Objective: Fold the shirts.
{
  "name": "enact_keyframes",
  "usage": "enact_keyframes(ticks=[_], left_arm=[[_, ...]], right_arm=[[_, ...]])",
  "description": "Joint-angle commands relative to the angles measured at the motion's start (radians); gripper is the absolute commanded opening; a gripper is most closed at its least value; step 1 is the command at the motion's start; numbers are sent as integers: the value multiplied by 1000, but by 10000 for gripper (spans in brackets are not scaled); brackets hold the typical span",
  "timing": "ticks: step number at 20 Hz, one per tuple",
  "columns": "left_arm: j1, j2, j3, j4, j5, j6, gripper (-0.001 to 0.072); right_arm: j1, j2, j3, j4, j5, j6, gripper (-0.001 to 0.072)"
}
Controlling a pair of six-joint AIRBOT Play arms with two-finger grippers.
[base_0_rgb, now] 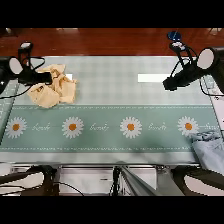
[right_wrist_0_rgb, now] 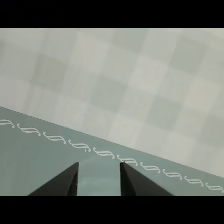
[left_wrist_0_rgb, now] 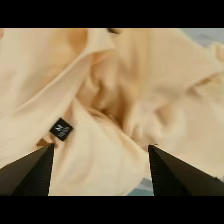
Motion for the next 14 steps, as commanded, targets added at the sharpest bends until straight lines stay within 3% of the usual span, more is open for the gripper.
enact_keyframes(ticks=[1, 8, 11, 12, 14], left_arm=[[131, -69, 2, -85, 26, 24, 720], [165, -144, 2, -81, 186, 38, 720], [134, -222, 2, -81, 162, 37, 720], [119, -242, 2, -81, 143, 37, 689], [93, -249, 4, -81, 100, 37, 94]], right_arm=[[1, 1, 0, 2, -2, 0, 336], [1, 1, 0, 5, -2, 0, 335], [1, 1, 0, 5, 0, 0, 336], [1, 1, 0, 5, 0, 0, 335], [1, 1, 0, 4, 0, 0, 335]])
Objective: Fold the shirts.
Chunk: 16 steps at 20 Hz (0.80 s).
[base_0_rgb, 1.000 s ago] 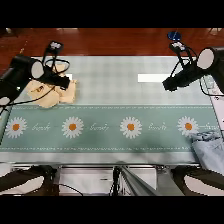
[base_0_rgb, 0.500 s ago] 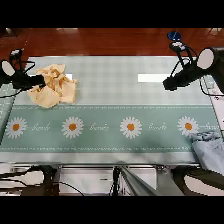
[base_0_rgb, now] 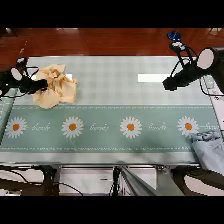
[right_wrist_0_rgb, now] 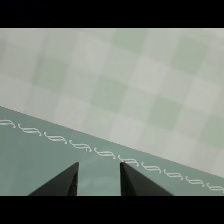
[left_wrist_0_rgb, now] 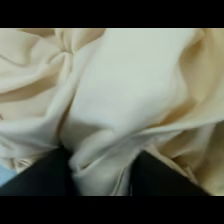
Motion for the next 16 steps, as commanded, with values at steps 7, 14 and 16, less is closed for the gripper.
enact_keyframes(ticks=[7, 14, 16], left_arm=[[-73, 138, 354, -23, -271, -2, 36], [-297, 526, 518, -198, -279, -2, 36], [-411, 569, 518, -267, -292, -3, 36]], right_arm=[[1, 1, 10, -148, 70, 0, 335], [1, 105, 32, -277, 151, 34, 335], [1, 157, 32, -277, 159, 43, 335]])
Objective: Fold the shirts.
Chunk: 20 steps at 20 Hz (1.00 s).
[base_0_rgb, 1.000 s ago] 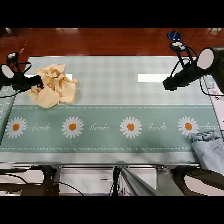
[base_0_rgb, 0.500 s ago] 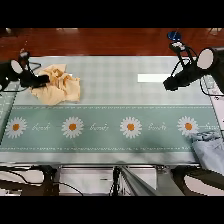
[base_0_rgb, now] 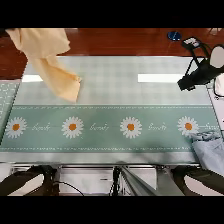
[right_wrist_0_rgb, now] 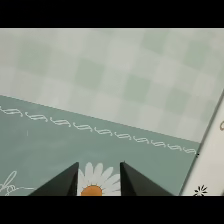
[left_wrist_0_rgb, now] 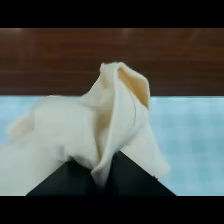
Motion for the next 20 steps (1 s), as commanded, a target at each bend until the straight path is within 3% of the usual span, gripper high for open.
enact_keyframes(ticks=[1, 6, 8, 11, 20], left_arm=[[-187, 101, 23, -136, -13, 0, 36], [-497, 95, 23, -233, 187, -1, 35], [-565, 62, 21, -228, 187, -5, 36], [-596, -39, 13, -225, 96, -11, 36], [-508, -319, -111, -64, 84, 4, 36]], right_arm=[[1, 87, 2, -27, 21, 21, 335], [0, 182, 2, -27, 23, 21, 335], [0, 199, 2, -28, 26, 20, 335], [0, 203, 2, -27, 26, 20, 335], [1, 202, 2, 10, 10, 21, 335]])
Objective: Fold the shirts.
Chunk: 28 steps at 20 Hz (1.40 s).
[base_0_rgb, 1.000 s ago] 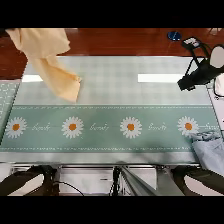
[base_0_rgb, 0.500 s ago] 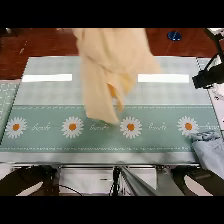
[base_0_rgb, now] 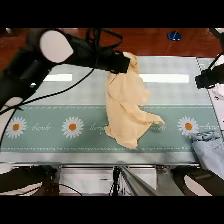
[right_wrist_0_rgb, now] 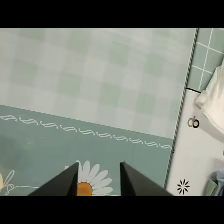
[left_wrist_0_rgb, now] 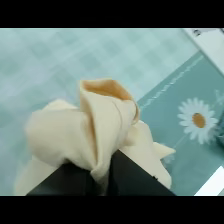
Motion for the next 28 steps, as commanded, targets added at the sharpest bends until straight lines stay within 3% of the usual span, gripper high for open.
enact_keyframes(ticks=[1, 7, 8, 9, 10, 11, 12, 16, 19, 22, 25, 28], left_arm=[[51, -90, -20, 50, -21, 2, 37], [66, -204, -20, 51, -49, 3, 38], [73, -204, -20, 50, -55, 3, 81], [86, -196, -17, 50, -66, 3, 199], [103, -183, -16, 51, -78, 3, 308], [130, -164, -16, 51, -101, 3, 463], [166, -144, -16, 51, -142, 27, 500], [363, -101, -18, 77, -398, 190, 500], [518, -102, -85, -32, -493, 254, 501], [624, -104, -255, -283, -467, 360, 502], [644, -127, -390, -367, -378, 378, 704], [617, -193, -402, -491, -369, 444, 720]], right_arm=[[1, 1, 1, 44, -27, 0, 335], [0, -34, -1, 84, -82, 0, 337], [0, -53, -1, 99, -81, -1, 367], [1, -76, -1, 117, -82, -8, 465], [0, -97, -1, 133, -84, -16, 518], [0, -117, -1, 130, -88, -19, 528], [0, -133, -1, 109, -87, -19, 527], [-56, -150, -2, 25, -55, -8, 527], [-223, -150, -41, 177, -37, -31, 527], [-415, -150, -150, 506, -43, -128, 527], [-513, -150, -268, 698, -43, -195, 527], [-518, -150, -348, 721, -50, -207, 527]])
